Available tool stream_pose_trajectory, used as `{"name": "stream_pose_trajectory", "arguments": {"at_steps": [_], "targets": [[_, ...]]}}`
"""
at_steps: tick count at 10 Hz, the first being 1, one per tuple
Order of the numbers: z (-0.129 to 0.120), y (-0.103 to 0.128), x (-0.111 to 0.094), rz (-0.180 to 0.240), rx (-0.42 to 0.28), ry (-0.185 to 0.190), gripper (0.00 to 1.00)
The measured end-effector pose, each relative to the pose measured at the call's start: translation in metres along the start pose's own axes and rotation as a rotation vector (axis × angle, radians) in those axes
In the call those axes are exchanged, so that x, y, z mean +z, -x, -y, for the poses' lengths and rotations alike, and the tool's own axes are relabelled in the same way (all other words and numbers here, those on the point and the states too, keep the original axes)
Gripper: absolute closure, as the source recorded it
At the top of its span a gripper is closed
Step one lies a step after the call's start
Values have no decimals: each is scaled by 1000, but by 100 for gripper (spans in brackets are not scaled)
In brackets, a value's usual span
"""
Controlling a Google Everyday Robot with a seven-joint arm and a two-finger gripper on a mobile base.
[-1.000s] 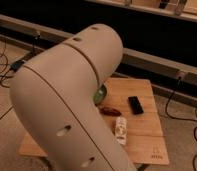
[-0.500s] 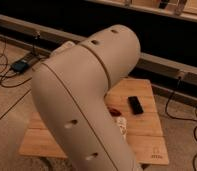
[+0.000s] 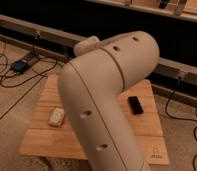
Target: Place the eraser in the ceramic cup
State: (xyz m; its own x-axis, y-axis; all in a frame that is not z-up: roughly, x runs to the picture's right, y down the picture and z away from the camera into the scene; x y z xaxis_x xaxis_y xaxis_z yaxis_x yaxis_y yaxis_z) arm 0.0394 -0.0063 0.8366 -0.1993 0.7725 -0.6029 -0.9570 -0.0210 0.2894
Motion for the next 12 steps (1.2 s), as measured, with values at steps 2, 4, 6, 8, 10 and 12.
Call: {"name": "stream_pose_trajectory", "arguments": {"at_steps": [2, 4, 6, 8, 10, 12], "targets": [[38, 3, 23, -20, 18, 21, 20], [74, 2, 45, -38, 36, 37, 20], [104, -4, 65, -50, 46, 48, 20], [131, -15, 95, -59, 38, 36, 20], [141, -22, 118, -61, 14, 0, 20], [161, -32, 151, -72, -1, -15, 20]]}}
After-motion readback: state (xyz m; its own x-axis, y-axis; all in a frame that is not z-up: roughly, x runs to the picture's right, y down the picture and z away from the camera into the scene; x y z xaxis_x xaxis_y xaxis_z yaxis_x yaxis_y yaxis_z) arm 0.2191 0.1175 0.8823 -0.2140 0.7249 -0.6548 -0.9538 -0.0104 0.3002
